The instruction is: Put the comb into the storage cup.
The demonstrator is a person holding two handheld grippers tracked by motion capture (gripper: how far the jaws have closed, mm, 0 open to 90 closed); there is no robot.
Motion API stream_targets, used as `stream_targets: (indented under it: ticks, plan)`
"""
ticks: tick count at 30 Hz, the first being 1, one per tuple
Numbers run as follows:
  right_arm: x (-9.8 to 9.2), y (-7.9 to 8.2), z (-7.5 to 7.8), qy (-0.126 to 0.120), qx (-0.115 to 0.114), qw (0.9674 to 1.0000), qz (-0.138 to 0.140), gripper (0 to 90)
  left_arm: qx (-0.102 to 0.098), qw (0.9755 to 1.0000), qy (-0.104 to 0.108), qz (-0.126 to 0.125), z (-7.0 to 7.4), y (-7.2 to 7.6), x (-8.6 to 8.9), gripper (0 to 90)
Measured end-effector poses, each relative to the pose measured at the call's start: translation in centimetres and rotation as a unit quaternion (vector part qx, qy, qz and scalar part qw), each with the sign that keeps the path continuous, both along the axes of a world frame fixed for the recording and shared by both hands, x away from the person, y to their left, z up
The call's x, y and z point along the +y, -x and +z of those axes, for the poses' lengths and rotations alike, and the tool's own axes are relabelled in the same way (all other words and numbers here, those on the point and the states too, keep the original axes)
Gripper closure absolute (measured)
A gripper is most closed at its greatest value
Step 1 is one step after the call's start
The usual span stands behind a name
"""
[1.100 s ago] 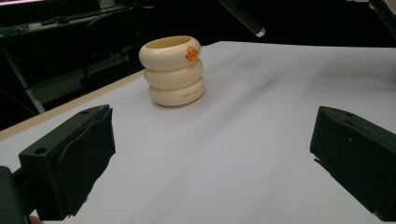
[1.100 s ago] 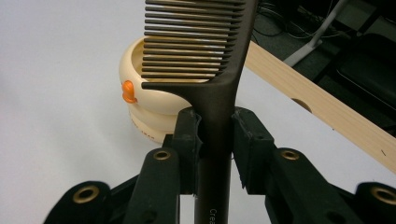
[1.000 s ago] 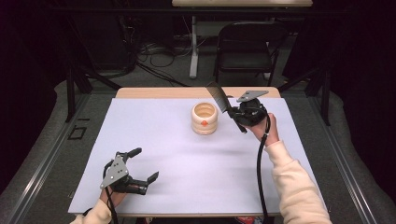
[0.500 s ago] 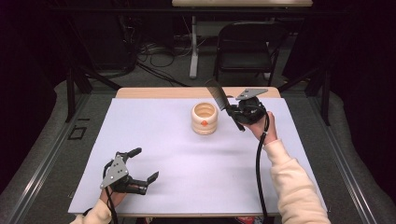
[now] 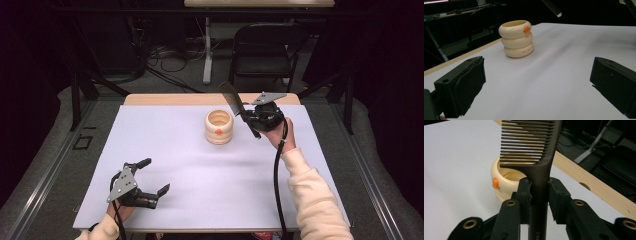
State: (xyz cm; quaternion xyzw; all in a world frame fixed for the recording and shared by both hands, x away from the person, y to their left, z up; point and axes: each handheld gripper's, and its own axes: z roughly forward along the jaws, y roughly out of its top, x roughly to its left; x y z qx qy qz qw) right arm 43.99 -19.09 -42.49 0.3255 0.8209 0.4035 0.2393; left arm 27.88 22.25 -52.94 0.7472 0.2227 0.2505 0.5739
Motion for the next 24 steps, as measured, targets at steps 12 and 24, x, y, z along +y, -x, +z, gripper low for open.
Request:
stream_targets:
  ticks: [12,24]
  plan:
    - [0.8,-0.2,0.2,-0.009,-0.007,0.9999,0.003,72.2,-0.002,1.0,-0.001,-0.001,0.0,0.1,0.0,0.2]
    - [1.5,-0.6,0.9,-0.025,-0.017,0.9995,0.005,72.3,-0.001,1.0,0.0,-0.001,0.0,0.0,-0.1,0.1]
